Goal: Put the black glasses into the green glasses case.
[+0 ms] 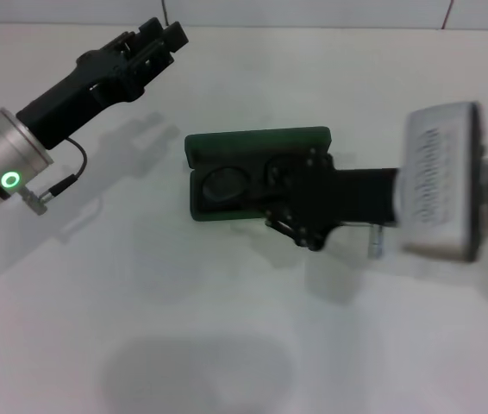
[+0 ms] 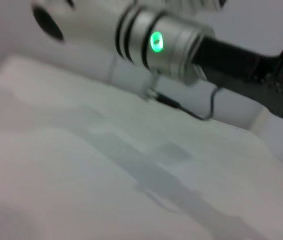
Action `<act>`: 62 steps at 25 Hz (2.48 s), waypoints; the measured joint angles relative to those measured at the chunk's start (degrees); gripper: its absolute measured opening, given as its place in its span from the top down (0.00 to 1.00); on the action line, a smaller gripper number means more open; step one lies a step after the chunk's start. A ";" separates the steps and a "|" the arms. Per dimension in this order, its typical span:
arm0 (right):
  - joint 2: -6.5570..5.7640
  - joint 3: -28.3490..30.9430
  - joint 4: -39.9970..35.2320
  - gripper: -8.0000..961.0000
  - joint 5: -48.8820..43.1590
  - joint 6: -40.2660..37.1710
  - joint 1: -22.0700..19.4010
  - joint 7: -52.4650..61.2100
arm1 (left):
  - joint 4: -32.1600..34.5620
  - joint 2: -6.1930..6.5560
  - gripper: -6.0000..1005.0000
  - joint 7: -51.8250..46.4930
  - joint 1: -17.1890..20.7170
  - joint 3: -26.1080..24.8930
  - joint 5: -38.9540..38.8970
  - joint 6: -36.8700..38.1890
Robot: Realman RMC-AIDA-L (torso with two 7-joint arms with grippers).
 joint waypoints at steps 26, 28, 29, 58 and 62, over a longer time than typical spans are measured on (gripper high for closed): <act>-0.42 52.76 30.37 0.60 5.77 -32.61 1.96 -0.77 | 8.28 1.73 0.42 -23.11 -11.45 22.21 17.73 -26.12; -0.37 52.58 30.39 0.58 5.77 -32.50 2.03 -0.78 | 9.28 1.46 0.42 -25.37 -12.24 22.95 20.21 -26.34; -0.32 52.59 30.43 0.57 5.77 -32.50 2.03 -0.79 | 9.59 1.33 0.42 -26.01 -12.48 23.02 21.08 -26.36; -0.06 51.57 34.15 0.57 6.08 -34.01 3.78 -1.69 | 12.87 -0.06 0.40 -18.61 -6.43 26.47 18.96 -18.69; -0.34 48.99 33.76 0.57 5.90 -37.91 4.11 -1.97 | 13.03 1.12 0.40 -11.58 -4.01 26.27 11.17 -8.95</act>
